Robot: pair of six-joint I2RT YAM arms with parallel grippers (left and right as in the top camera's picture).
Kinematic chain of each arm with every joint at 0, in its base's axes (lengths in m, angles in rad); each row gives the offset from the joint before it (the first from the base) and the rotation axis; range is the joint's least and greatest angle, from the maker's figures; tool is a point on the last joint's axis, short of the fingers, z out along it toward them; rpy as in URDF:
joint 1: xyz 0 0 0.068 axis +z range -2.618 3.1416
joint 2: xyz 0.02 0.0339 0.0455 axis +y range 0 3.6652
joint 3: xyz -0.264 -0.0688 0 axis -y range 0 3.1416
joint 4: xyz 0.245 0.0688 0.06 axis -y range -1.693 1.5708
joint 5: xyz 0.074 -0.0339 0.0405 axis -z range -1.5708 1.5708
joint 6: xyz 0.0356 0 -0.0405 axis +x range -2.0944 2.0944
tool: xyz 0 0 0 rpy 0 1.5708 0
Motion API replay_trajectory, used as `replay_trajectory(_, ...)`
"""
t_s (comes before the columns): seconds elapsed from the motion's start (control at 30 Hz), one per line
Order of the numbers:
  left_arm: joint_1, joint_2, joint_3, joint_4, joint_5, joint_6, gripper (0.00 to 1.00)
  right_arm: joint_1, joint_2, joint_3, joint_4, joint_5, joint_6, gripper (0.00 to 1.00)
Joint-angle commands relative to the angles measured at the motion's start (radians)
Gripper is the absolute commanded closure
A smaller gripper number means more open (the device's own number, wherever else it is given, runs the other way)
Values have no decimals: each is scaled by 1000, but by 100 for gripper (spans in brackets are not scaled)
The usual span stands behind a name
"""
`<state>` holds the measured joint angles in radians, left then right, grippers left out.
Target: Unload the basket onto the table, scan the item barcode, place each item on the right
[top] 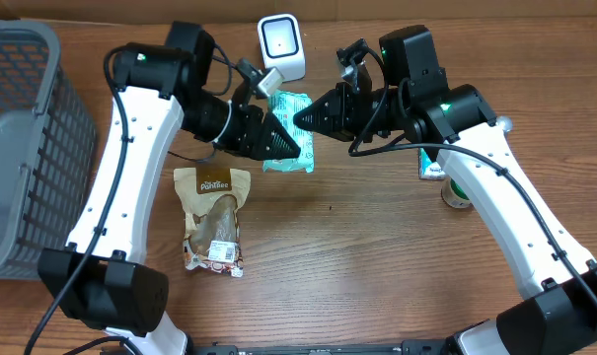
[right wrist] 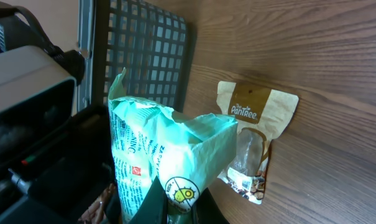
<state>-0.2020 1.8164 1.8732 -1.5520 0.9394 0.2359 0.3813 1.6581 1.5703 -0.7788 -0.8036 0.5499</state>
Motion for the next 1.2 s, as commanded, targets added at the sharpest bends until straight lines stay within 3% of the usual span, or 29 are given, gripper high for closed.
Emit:
replay_trajectory(0.0, -5, 9, 1, 2, 27, 14, 74, 5, -6, 2, 8, -9, 0, 96)
replay_trajectory(0.03, -6, 9, 1, 2, 24, 14, 92, 5, -6, 2, 9, -9, 0, 96)
replay_trajectory(0.07, -8, 9, 1, 2, 21, 14, 96, 5, -6, 2, 11, -9, 0, 96)
replay_trajectory(0.3, -9, 9, 1, 7, 23, 14, 96, 5, -6, 2, 12, -9, 0, 94)
replay_trajectory(0.43, -8, 9, 1, 19, 27, 18, 96, 5, -6, 2, 13, -8, 0, 57)
replay_trajectory(0.5, -6, 9, 1, 18, 57, 47, 96, -1, -6, 2, 16, -8, 0, 48)
replay_trajectory(0.63, -3, 9, 1, 14, 141, 103, 96, -19, -6, 2, 19, -10, 0, 50)
replay_trajectory(0.8, -1, 9, 1, 8, 182, 139, 96, -49, -6, 2, 31, -146, -40, 59)
replay_trajectory(1.17, 2, 9, 1, 9, 273, 214, 96, -102, -6, 2, 65, -368, -104, 63)
